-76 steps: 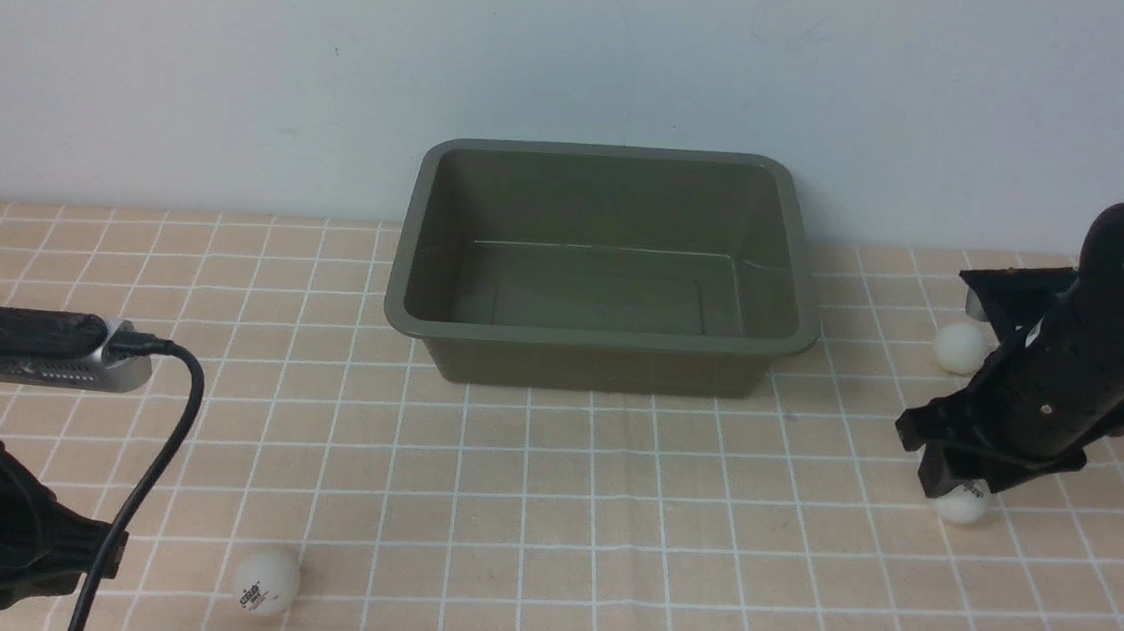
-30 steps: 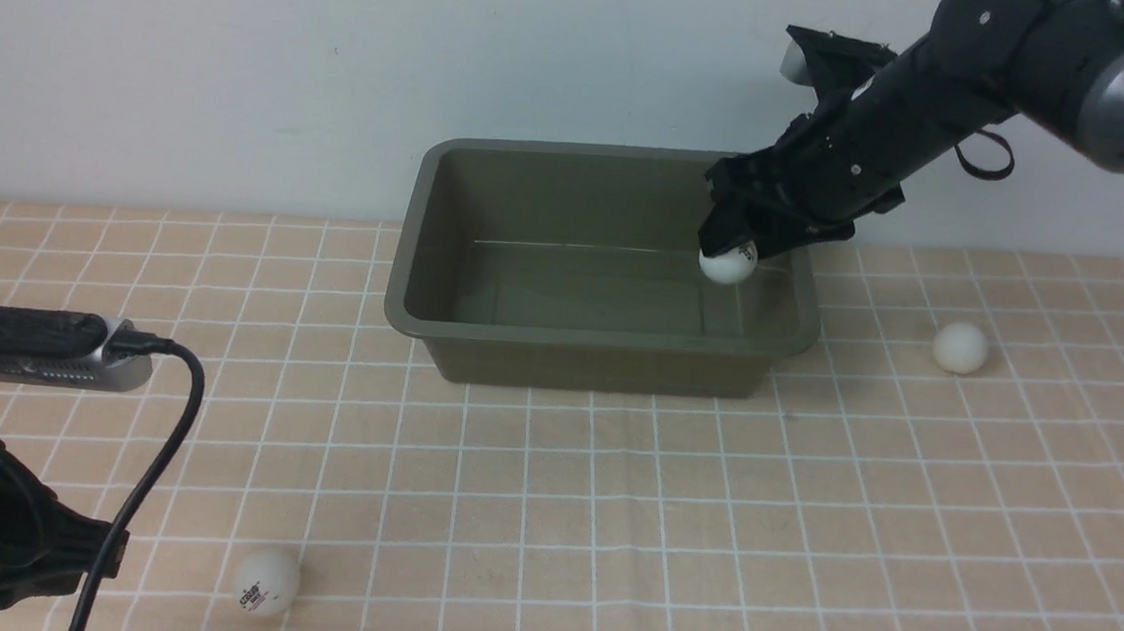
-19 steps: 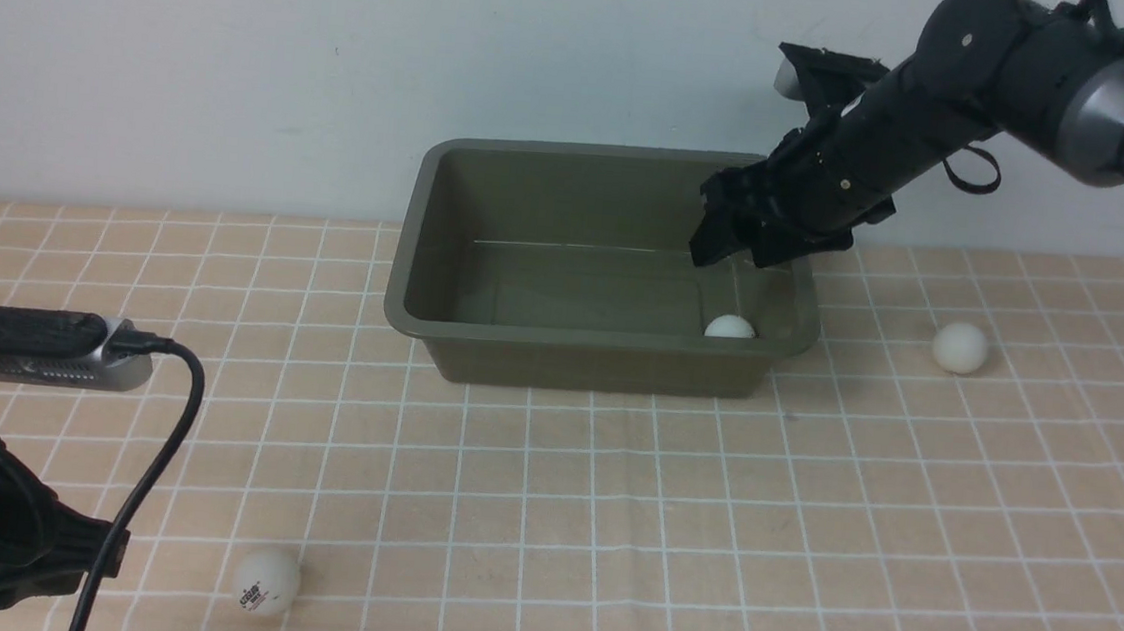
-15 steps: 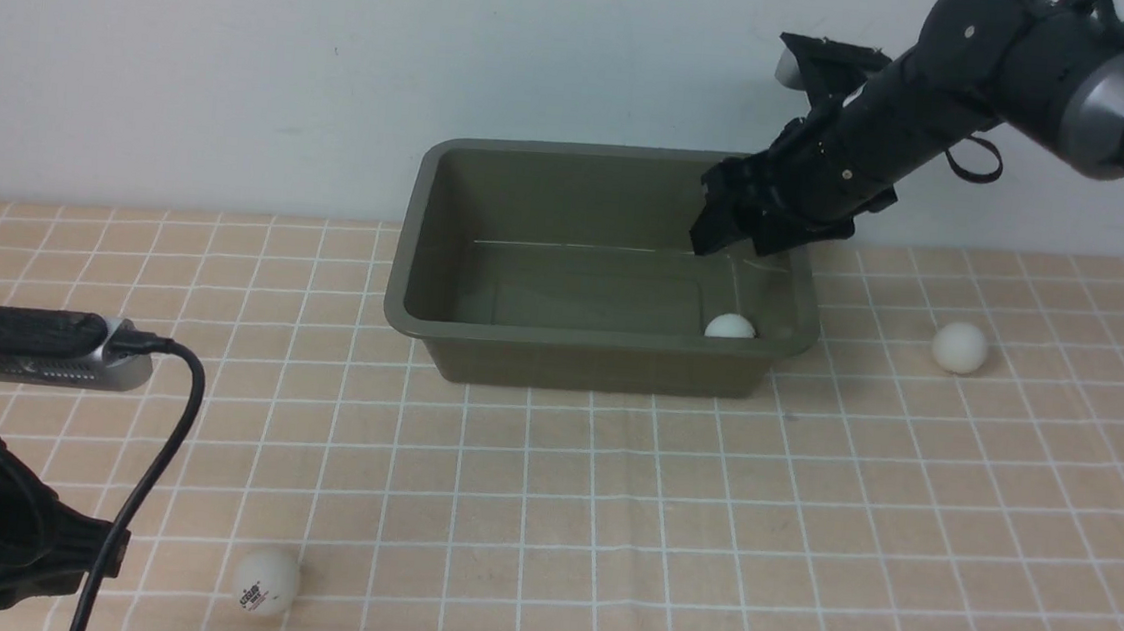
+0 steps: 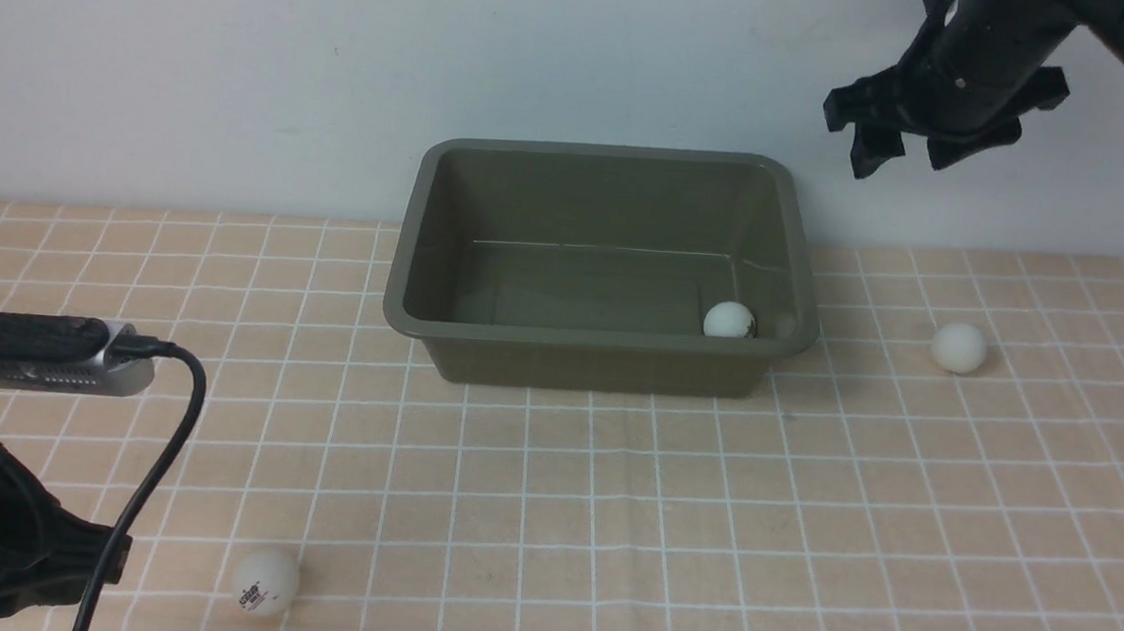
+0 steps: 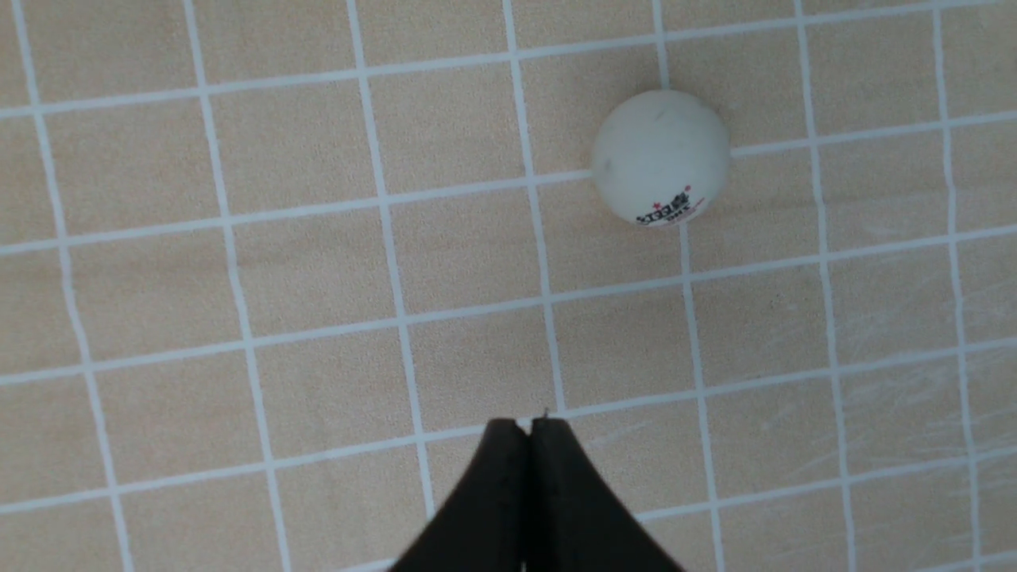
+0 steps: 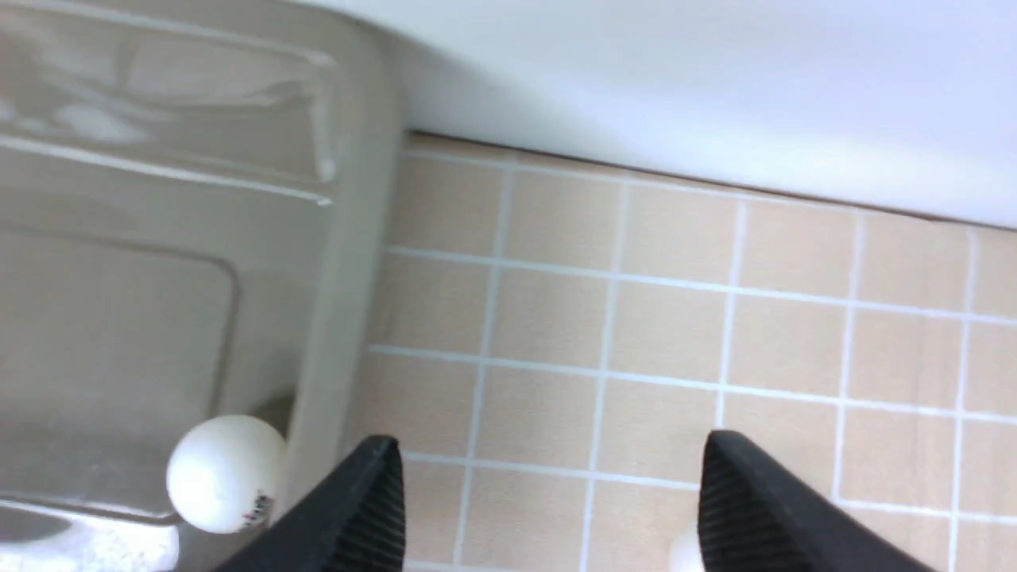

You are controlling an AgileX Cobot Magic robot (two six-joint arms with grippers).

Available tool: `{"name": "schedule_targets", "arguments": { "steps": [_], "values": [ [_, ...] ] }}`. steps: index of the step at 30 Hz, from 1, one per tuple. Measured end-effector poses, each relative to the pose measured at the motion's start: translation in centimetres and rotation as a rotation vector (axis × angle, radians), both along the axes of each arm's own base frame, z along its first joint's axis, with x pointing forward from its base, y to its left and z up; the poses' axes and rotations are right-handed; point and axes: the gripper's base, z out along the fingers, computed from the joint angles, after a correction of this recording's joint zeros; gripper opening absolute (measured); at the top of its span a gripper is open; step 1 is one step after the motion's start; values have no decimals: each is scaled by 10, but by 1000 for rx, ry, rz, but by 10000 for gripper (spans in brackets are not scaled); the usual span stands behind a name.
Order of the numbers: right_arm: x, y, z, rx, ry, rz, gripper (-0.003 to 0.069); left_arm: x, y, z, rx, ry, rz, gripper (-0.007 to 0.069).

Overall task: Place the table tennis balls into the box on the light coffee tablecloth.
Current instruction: 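Reach for and grasp a ping pong ball on the table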

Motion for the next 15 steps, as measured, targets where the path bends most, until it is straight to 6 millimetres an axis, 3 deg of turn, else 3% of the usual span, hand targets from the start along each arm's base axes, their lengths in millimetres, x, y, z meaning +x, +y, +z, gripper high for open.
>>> {"name": "schedule_targets", "arguments": {
  "steps": [7,15],
  "values": [
    [4,-26,-13,8,42,-61,451,0,0,0,-3,2,0,-69],
    [-5,-56,-68,-34,224,-109,451,0,0,0,-3,2,0,-69]
  ]
}}
